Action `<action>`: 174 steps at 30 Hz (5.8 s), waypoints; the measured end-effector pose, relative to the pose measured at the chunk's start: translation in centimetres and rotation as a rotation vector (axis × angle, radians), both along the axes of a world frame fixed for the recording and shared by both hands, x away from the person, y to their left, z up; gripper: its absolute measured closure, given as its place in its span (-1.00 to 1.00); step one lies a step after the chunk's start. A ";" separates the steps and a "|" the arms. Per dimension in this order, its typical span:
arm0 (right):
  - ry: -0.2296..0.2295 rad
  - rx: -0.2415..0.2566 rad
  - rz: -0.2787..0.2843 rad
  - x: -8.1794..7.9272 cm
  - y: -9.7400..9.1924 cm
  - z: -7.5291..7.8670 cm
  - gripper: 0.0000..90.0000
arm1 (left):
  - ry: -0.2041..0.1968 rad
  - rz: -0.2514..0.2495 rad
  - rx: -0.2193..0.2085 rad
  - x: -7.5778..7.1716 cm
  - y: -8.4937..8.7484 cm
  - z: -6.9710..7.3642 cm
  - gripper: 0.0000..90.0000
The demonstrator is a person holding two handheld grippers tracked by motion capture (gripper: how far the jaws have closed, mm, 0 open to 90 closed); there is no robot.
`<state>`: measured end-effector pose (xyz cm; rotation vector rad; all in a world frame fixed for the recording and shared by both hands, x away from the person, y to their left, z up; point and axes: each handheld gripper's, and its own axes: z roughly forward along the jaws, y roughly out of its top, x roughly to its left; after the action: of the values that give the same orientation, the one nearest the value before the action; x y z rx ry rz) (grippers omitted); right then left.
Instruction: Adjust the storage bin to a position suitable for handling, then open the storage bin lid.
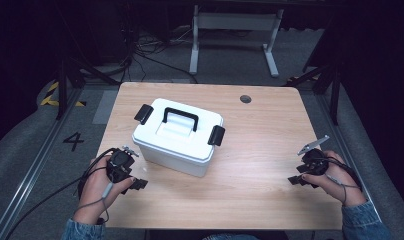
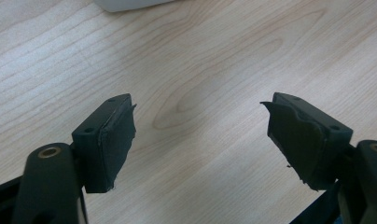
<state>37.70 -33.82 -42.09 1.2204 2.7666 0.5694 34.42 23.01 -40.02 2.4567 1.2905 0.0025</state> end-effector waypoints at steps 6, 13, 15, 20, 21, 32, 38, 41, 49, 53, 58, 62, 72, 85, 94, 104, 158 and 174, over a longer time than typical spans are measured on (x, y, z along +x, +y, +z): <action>0.026 0.018 0.034 -0.2 0.5 -0.1 -0.36 | -0.002 -0.001 0.001 -0.1 0.0 0.0 -0.46; 0.012 -0.012 0.054 0.0 0.9 -0.2 -0.15 | 0.001 -0.002 -0.003 -0.1 0.2 0.0 -0.46; 0.001 -0.017 0.045 -0.1 0.8 -0.2 -0.10 | 0.003 -0.009 -0.002 0.0 0.1 -0.1 -0.46; -0.001 0.012 0.047 -0.3 0.8 0.1 0.15 | 0.008 -0.012 -0.002 0.1 -0.1 -0.1 -0.46; -0.002 0.019 0.052 -0.3 0.8 0.2 0.19 | 0.006 -0.012 0.000 0.1 -0.1 -0.1 -0.46; -0.036 0.082 0.111 0.1 2.2 1.1 0.25 | 0.008 -0.014 -0.002 -0.2 0.2 -0.3 -0.46; -0.018 0.083 0.110 1.3 4.3 2.5 0.21 | 0.008 -0.013 -0.001 -0.5 0.4 -0.3 -0.46; -0.033 0.101 0.131 1.9 5.4 3.8 0.22 | 0.009 -0.013 -0.006 -0.5 0.5 -0.3 -0.46; -0.042 0.120 0.168 2.9 7.6 6.1 0.23 | 0.005 -0.018 -0.008 -0.3 0.3 -0.1 -0.46; -0.041 0.167 0.183 3.7 8.5 7.1 0.27 | 0.007 -0.031 -0.001 -0.3 0.2 -0.1 -0.46; -0.057 0.178 0.199 4.3 9.8 8.4 0.28 | 0.009 -0.034 -0.003 -0.3 0.2 -0.1 -0.46; -0.069 0.183 0.214 4.6 10.9 9.1 0.29 | 0.009 -0.035 -0.001 -0.3 0.2 -0.1 -0.46; -0.106 0.237 0.233 6.0 13.6 11.1 0.40 | 0.013 -0.030 0.002 -0.7 0.5 -0.3 -0.46; -0.111 0.270 0.303 8.1 18.5 13.1 0.39 | 0.014 -0.014 0.003 -1.6 1.0 -0.5 -0.47; -0.115 0.286 0.335 9.6 21.7 13.0 0.36 | -0.018 -0.026 0.001 -2.1 1.2 -0.5 -0.47; -0.107 0.305 0.342 11.1 23.9 12.1 0.36 | -0.022 -0.037 0.001 -2.4 1.3 -0.7 -0.47; -0.120 0.261 0.484 12.0 30.8 11.6 0.89 | 0.015 -0.028 0.004 -2.0 1.5 -1.1 -0.45; -0.165 0.313 0.464 11.7 29.4 14.6 0.89 | 0.016 -0.032 -0.003 -1.5 1.3 -1.0 -0.45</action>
<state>49.42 -4.45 -27.45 0.5147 2.8903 1.1160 32.90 24.28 -41.01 2.4796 1.2576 -0.0276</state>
